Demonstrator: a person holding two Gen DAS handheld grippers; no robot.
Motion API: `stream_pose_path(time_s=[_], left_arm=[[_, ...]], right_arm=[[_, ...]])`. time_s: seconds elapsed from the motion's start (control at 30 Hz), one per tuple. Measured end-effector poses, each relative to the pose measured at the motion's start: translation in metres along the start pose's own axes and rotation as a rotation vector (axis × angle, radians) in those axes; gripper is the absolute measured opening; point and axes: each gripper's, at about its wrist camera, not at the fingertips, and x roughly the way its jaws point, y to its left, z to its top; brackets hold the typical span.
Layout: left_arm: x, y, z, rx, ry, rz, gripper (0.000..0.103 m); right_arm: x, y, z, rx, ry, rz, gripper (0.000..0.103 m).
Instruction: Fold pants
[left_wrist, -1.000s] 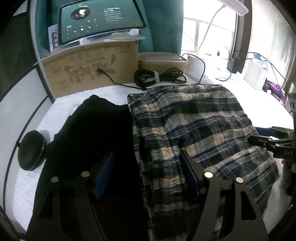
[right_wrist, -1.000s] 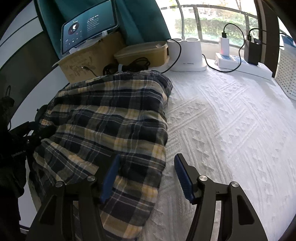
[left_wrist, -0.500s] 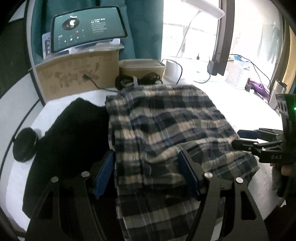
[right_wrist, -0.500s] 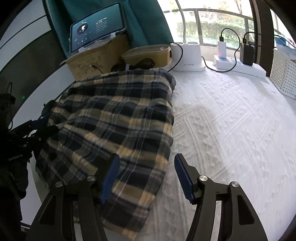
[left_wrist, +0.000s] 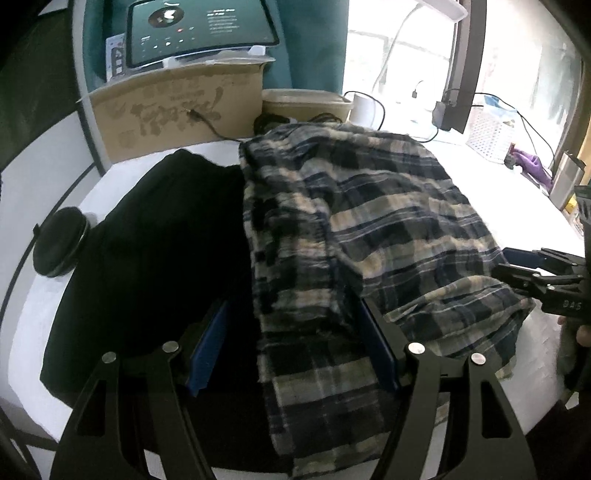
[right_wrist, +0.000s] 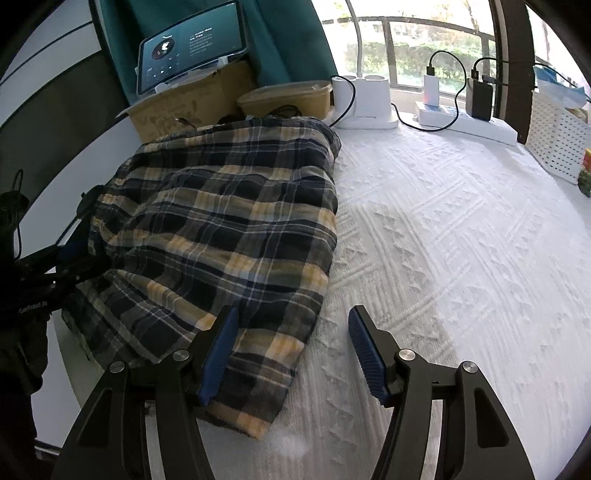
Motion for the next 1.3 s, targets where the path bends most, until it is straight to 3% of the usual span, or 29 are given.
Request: stream_pose_path(time_s=[0.37, 0.7, 0.93, 1.3], left_arm=[[-0.018, 0.005, -0.005, -0.012, -0.033, 0.013, 0.07], [-0.031, -0.027, -0.006, 0.062, -0.057, -0.009, 0.07], [-0.05, -0.051, 0.003, 0.116, -0.11, -0.025, 0.07], [-0.062, -0.096, 0.007, 0.158, -0.131, -0.09, 0.07]], right_arm=[[-0.014, -0.006, -0.014, 0.015, 0.002, -0.018, 0.064], [-0.033, -0.015, -0.029, 0.039, -0.007, -0.036, 0.065], [-0.06, -0.024, -0.035, 0.058, -0.05, -0.062, 0.065], [-0.108, -0.041, -0.049, 0.098, -0.131, -0.112, 0.065]])
